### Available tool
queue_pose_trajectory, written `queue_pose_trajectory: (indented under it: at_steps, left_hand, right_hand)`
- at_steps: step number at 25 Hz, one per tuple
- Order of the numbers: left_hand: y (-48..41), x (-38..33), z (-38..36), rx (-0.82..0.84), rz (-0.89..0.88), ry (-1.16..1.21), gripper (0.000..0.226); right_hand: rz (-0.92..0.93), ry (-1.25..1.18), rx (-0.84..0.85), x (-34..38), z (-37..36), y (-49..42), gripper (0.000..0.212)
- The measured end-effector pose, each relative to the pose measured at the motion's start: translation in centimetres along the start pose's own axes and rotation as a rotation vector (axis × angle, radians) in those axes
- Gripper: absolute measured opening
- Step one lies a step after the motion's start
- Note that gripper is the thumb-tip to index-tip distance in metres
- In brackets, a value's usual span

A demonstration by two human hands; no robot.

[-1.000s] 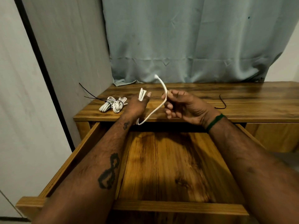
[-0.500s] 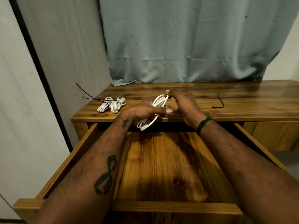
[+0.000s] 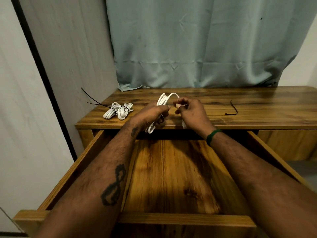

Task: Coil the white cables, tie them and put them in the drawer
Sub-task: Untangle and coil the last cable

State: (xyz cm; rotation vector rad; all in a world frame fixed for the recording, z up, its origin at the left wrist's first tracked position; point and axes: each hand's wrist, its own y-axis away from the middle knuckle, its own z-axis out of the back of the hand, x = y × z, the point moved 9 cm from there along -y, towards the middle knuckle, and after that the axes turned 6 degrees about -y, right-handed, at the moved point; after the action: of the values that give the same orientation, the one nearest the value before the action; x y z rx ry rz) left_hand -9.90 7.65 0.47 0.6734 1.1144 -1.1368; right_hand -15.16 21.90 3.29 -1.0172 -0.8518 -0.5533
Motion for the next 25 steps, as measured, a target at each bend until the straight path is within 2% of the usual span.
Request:
queue_pose_trajectory:
  at_steps: [3, 6, 8, 11, 15, 16, 18, 19, 20, 23, 25]
  left_hand:
    - [-0.1, -0.1, 0.2, -0.115, -0.035, 0.042, 0.034]
    - [-0.3, 0.1, -1.4, -0.079, -0.013, 0.103, 0.037]
    - [0.0, -0.1, -2.6, -0.046, 0.008, 0.159, 0.038]
    - [-0.1, -0.4, -3.7, -0.024, -0.002, 0.142, 0.023]
    - [0.1, -0.3, -3.6, -0.025, -0.016, 0.034, 0.011]
    - [0.1, -0.3, -3.6, -0.017, -0.026, 0.0, 0.009]
    - [0.2, -0.3, -3.9, 0.024, -0.049, -0.05, 0.011]
    - [0.2, -0.4, -4.3, 0.05, -0.066, -0.067, 0.012]
    - [0.3, -0.6, -4.8, 0.075, -0.091, -0.073, 0.011]
    - [0.8, -1.2, -6.5, 0.15, -0.151, -0.084, 0.02]
    - [0.8, -1.2, -6.8, 0.182, -0.136, -0.076, 0.028]
  right_hand:
    - [-0.075, -0.118, 0.067, -0.6, -1.6, 0.6, 0.02]
    - [-0.135, -0.125, -0.005, -1.4, -1.0, 0.3, 0.017]
    - [-0.129, -0.062, -0.035, -2.0, -0.2, -0.1, 0.016]
    - [-0.027, 0.134, -0.058, -1.6, 0.7, -0.3, 0.018]
    - [-0.002, 0.254, 0.151, -1.6, -0.4, 0.1, 0.027]
    - [-0.03, 0.201, 0.148, -1.9, -0.4, 0.0, 0.026]
    - [-0.128, -0.064, 0.019, -2.3, 0.5, -0.2, 0.019]
    - [-0.161, -0.157, -0.023, -2.2, 0.7, -0.1, 0.023]
    - [-0.154, -0.174, -0.014, -1.8, 0.5, 0.0, 0.03]
    - [0.092, 0.151, 0.097, 0.6, -0.4, 0.7, 0.034]
    - [0.141, 0.218, 0.108, 1.0, -0.3, 0.9, 0.041]
